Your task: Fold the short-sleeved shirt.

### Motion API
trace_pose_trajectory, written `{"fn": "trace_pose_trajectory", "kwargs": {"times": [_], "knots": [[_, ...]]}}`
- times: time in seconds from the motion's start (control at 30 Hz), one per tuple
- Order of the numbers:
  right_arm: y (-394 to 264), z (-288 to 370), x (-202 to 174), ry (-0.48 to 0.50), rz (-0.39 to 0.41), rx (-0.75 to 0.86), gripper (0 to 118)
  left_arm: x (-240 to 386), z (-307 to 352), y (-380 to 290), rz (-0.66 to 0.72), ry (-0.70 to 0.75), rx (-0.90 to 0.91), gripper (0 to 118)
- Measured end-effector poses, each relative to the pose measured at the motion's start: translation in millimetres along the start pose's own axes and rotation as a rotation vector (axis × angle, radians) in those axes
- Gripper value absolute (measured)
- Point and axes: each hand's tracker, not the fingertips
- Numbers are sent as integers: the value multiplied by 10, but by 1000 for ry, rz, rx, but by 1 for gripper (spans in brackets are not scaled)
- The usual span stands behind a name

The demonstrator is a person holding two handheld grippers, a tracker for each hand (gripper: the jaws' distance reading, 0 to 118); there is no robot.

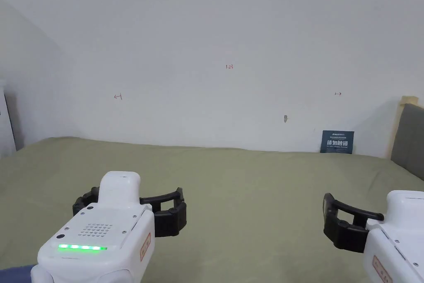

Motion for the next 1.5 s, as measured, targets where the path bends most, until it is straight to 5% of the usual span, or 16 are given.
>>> {"fn": "trace_pose_trajectory", "kwargs": {"times": [0.17,0.47,0.97,1.5], "knots": [[34,67,6,160,-61,53,118,15,-35,21,-5,2,24,118],[103,11,38,92,-49,31,118,-45,4,148,16,7,51,118],[272,-29,114,156,-81,34,118,-108,17,209,33,-6,22,118],[490,6,261,142,-306,23,118,-108,34,326,41,-48,27,118]]}}
